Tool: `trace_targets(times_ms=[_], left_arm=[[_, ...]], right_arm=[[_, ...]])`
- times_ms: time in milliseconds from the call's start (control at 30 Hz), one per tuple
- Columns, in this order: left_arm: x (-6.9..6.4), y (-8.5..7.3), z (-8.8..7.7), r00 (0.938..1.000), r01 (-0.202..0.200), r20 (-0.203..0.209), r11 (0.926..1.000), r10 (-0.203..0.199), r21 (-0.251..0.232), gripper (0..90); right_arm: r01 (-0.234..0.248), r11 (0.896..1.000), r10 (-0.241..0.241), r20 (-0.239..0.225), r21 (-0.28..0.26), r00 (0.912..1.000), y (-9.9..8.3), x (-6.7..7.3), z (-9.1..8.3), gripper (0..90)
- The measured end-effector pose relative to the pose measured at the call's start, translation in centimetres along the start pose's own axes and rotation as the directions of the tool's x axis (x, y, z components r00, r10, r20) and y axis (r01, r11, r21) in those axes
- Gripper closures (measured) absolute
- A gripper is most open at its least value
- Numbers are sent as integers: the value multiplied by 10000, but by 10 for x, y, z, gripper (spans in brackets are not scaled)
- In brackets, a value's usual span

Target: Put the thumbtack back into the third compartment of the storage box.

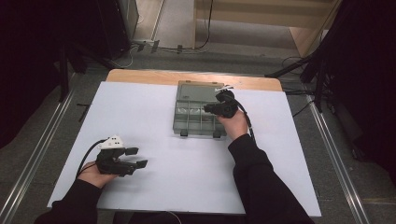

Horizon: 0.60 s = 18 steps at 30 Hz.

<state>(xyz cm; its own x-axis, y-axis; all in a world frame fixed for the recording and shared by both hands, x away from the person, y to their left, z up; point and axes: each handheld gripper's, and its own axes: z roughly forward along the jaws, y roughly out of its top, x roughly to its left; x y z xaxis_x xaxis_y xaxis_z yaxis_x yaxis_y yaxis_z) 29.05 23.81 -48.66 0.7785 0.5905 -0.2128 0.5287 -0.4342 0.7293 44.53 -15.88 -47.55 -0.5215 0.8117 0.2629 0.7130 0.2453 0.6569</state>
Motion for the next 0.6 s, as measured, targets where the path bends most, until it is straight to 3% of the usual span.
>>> trace_targets(times_ms=[300, 600], left_arm=[[0, 1, -2, 10000, -2, -52, 10000, 2, -24, 307], [2, 1, -2, 9999, 100, -68, 9999, -100, -113, 307]], right_arm=[[366, 9989, -379, -471, -281, 9982, -3, 7, -13, 445], [723, 9946, -773, -668, -746, 9948, -14, 15, -29, 351]])
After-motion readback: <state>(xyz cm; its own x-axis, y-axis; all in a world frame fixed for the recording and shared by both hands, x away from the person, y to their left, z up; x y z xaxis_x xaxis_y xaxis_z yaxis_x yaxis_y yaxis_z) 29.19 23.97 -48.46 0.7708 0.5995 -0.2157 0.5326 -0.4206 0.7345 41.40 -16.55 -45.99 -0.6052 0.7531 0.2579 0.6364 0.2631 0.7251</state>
